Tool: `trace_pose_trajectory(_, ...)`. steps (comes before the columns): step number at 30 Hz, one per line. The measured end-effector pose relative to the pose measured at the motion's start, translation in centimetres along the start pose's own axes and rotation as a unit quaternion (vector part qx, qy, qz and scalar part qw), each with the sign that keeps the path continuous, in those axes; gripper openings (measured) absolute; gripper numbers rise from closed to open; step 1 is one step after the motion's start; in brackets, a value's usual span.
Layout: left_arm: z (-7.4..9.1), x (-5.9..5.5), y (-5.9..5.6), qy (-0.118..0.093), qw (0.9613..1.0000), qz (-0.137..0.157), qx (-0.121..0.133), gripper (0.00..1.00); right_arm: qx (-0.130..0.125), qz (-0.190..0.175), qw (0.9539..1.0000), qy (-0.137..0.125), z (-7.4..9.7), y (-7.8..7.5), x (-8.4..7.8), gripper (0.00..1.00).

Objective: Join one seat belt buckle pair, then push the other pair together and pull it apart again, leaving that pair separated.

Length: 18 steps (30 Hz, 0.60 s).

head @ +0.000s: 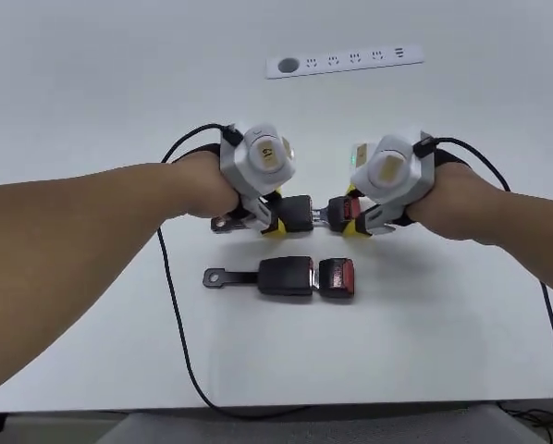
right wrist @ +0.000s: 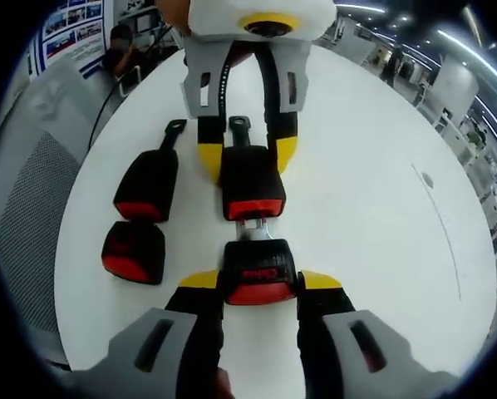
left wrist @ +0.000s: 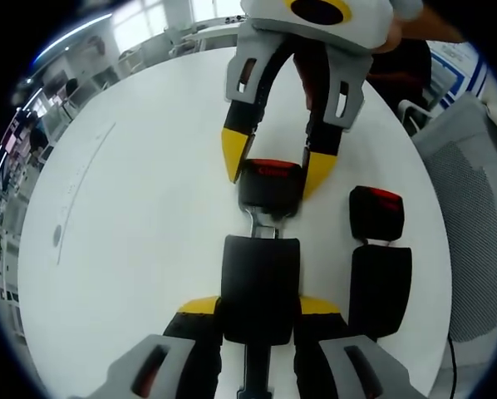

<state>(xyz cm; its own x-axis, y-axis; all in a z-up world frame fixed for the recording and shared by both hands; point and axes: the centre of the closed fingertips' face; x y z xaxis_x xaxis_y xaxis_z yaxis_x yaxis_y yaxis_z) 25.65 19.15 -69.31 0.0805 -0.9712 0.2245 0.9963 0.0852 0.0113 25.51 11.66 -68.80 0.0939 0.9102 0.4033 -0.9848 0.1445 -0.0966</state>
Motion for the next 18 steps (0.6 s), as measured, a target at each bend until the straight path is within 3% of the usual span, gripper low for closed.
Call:
trace_pose_trajectory(8,0.1,0.1,-0.2,-0.015,0.9998,-0.010,0.000,0.33,0.028,-0.014,0.9994,-0.012,-0.2,-0.1,0.3,0.32)
trace_pose_trajectory(15,0.2,0.1,-0.2,-0.015,0.9999,-0.001,0.001,0.32,0.028,-0.010,0.9995,-0.014,-0.6,-0.3,1.0,0.31)
trace_pose_trajectory(16,0.2,0.1,-0.2,-0.015,0.9999,-0.005,0.001,0.32,0.035,-0.016,0.9990,-0.024,-0.7,-0.1,1.6,0.31)
trace_pose_trajectory(18,0.1,0.0,-0.1,-0.017,0.9999,-0.003,0.002,0.32,0.027,-0.008,0.9995,-0.012,-1.0,0.1,2.0,0.31)
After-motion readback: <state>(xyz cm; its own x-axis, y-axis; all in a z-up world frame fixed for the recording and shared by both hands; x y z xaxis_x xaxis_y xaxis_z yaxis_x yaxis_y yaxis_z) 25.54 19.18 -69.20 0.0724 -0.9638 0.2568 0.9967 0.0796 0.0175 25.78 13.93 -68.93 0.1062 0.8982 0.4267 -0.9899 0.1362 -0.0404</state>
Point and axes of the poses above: the centre of the closed fingertips' face, and the gripper's own axes: z roughly backward along the fingers, y roughly to its left, x roughly out of its top, and after that the axes turned 10 degrees about y, right-handed
